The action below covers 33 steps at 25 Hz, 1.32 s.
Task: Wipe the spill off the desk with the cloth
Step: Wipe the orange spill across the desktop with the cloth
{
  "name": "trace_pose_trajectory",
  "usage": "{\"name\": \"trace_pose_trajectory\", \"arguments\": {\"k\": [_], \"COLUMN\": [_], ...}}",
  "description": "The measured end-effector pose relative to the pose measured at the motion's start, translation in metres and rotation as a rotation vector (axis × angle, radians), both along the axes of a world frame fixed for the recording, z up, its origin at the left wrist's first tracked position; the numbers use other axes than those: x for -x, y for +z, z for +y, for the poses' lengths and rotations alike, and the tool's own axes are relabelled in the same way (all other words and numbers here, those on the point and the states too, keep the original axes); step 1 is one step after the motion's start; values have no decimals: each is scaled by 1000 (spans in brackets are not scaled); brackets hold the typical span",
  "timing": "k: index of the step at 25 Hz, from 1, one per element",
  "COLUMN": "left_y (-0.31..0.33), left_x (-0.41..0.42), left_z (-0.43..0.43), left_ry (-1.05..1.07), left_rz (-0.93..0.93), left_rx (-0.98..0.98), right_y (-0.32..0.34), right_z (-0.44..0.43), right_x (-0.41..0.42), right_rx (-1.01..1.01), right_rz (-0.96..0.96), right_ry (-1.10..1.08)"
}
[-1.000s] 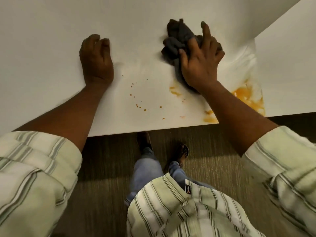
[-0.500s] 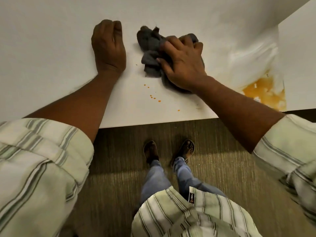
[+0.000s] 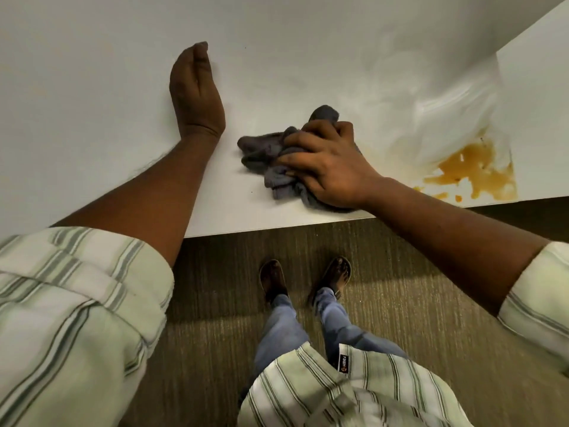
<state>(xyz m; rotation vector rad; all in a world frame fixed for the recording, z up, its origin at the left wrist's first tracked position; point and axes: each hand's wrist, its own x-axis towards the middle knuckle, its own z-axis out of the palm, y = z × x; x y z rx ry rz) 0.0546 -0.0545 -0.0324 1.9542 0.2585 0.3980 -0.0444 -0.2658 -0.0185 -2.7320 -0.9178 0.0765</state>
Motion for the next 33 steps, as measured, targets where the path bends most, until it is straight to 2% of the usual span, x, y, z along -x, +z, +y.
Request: {"name": "trace_pose_trajectory", "arguments": {"k": [3,6,9,10,13,15,17,19,22,26,29,31,33], "left_y": [5,6,0,-1,2,-1,-3,-5,-5,2,7,7,7], "left_x": [-1,3,-2,-2,-2,-3,-2,-3,-3,0,1,1,-1], "left_z": [-6,-5,0,-1,-2,0,0,1,3,0,-4,-4,-3], "left_ry": [-10,-3,-17,-20,-18,-31,-51,-53,-56,-122,-125,-122,-128], "left_rz": [-7,-18,-2,-7,-30,-59,-89,-82,-71,-91,-71,-54,-67], "left_rx": [-65,-130,-124,-134,-231,-271,-310,-349,-396,-467,-504,-527,-530], "right_y": [1,-4,-5,-4,-2,-1,-1,-5,-11,-5,-2,-2,-6], "right_z": [16,35,1,-15,-44,-35,-8,29,56,-8,-59,-42,2], "right_x": [-27,5,40,41,27,28,37,43,10,-40,-28,2,40], "right_rx": [-26,-38,2,17,9,-5,6,68,92,107,110,117,97], "right_rz": [-5,-22,-43,-57,-59,-57,-58,-48,-14,26,-2,-1,-5], "right_ry": [-265,-160,-77,-155,-599,-752,-731,-581,-464,-752,-946,-1011,-919]}}
